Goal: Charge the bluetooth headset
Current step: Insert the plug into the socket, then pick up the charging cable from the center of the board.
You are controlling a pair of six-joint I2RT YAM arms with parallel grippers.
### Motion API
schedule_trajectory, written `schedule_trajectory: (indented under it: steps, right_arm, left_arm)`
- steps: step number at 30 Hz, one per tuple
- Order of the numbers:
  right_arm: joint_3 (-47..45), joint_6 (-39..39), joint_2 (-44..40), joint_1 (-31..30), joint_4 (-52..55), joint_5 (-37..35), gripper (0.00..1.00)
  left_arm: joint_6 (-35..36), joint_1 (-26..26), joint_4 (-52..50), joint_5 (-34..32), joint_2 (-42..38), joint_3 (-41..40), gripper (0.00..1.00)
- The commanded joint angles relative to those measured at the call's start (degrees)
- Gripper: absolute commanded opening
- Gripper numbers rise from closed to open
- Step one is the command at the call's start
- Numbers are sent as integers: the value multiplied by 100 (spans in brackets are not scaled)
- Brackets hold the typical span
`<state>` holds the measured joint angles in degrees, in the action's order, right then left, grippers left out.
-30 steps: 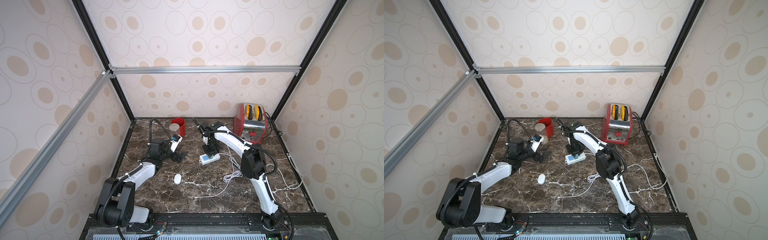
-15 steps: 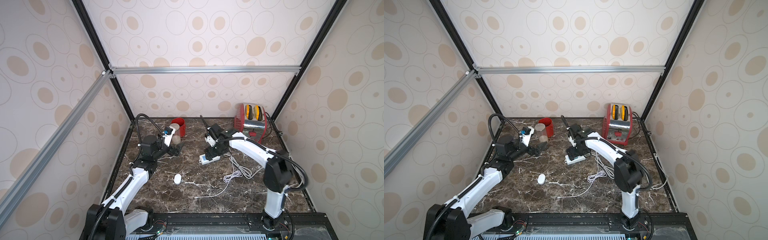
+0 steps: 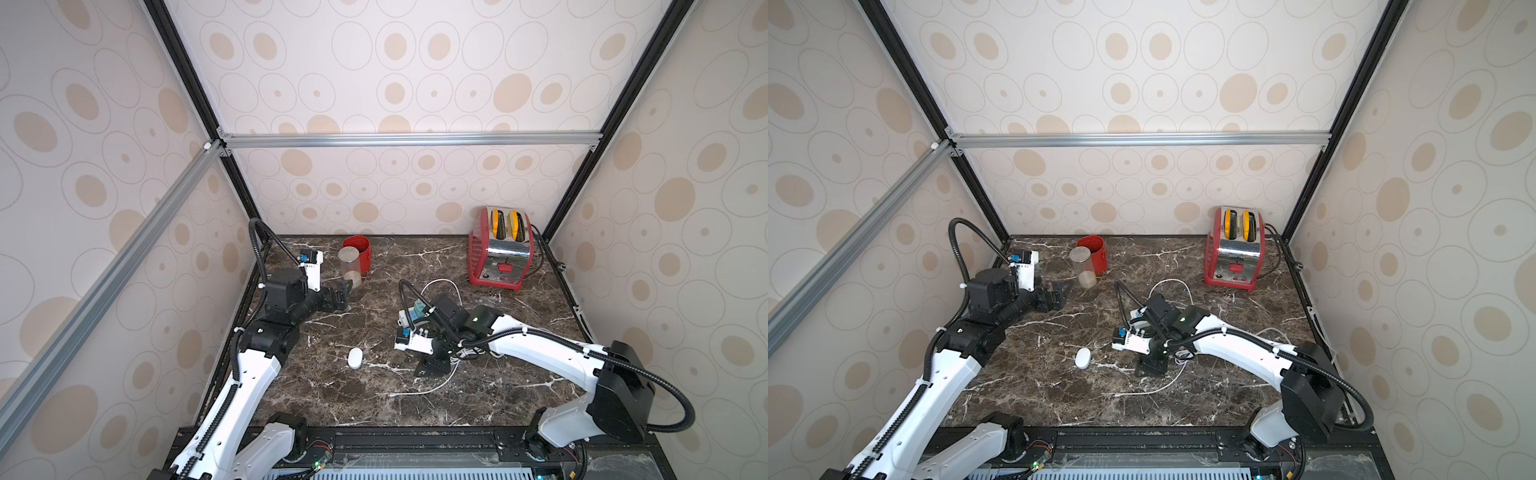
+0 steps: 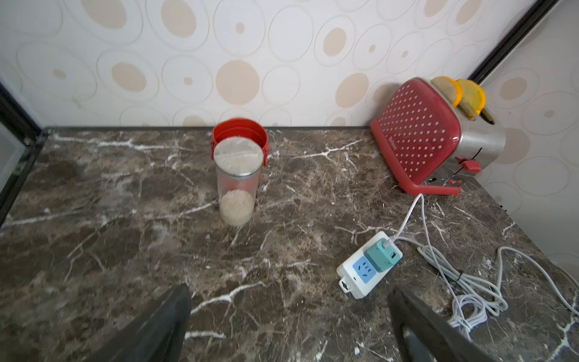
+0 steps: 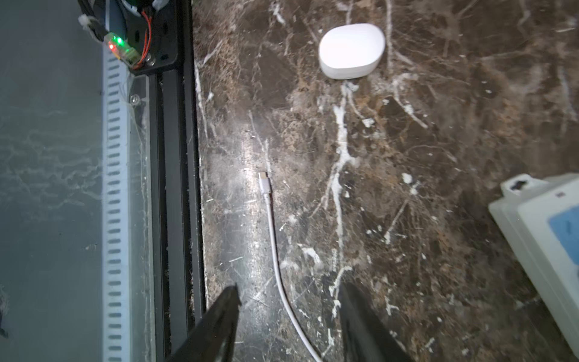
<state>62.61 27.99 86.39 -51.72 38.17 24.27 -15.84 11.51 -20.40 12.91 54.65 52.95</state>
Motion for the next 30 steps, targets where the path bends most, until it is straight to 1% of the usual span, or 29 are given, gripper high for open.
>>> schedule_trajectory:
  steps: [1,2,4,6,10,15,18,21,22,26,28,29,30]
  right_arm:
    - [167,477,399,-414,15,21,44]
    - [121,387,472,-478,-128,21,44]
    - [15,289,590,-625,-382,-103,49]
    - [-21,280,670,-737,-461,-193,50]
    - [94,240,921,-979,-307,-410,48]
    - [191,322,1231,-1220,76,-879,46]
    - [247,150,1383,-1247,116,-1220,42]
    - [305,-10,1556,-1252,26,-1429,34]
    - [299,-65,1610,-1249,-29,-1491,33]
    - [291,-274,1784,-1278,-236,-1861,32]
    - [280,-264,1827,-1287,-289,-1884,32]
    - [253,-234,1829,-1287,-326,-1865,32]
    - [218,-215,1838,-1288,-373,-1856,28]
  left_arm:
    - [-530,-43,-1259,-407,31,321,99]
    - [-575,-47,-1395,-490,73,367,99]
    - [-659,-98,-1806,-569,221,512,99]
    - [-742,-230,-2043,-504,394,630,99]
    - [-922,-588,-2200,-255,615,660,99]
    - [-985,-846,-2143,-124,646,560,99]
    - [-974,-869,-2139,-78,702,574,99]
    - [-974,-878,-2127,-58,762,568,99]
    - [-974,-879,-2116,-43,772,567,99]
    - [-949,-887,-2099,2,828,576,99]
    - [-930,-889,-2095,42,858,576,99]
    - [-915,-887,-2091,60,863,576,99]
    - [-904,-887,-2091,79,886,576,99]
